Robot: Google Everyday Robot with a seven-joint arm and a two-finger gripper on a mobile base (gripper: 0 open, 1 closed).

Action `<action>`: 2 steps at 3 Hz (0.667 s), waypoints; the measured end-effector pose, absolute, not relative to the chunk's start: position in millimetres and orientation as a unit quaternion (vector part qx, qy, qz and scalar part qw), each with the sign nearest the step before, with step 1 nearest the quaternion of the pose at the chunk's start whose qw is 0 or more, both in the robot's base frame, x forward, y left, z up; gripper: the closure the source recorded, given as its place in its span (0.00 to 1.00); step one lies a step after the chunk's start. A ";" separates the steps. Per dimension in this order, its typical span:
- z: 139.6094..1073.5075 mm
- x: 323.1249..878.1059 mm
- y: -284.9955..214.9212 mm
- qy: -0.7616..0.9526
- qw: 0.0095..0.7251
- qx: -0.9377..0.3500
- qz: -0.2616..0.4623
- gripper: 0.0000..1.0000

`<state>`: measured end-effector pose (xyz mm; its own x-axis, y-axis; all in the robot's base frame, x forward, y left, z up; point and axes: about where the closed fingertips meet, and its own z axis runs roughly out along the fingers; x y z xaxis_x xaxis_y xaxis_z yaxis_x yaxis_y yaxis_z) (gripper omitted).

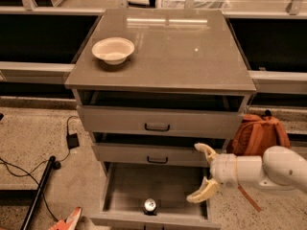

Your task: Pick pepsi can from bottom drawer and place on counter

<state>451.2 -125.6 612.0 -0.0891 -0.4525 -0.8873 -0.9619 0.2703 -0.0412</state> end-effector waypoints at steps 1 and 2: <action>592.6 451.2 -119.8 0.665 0.433 -0.526 0.306 0.00; 581.7 457.9 -105.9 0.660 0.433 -0.528 0.312 0.00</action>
Offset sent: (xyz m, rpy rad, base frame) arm 0.0158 0.0456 -0.0874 0.1012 0.0245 0.0349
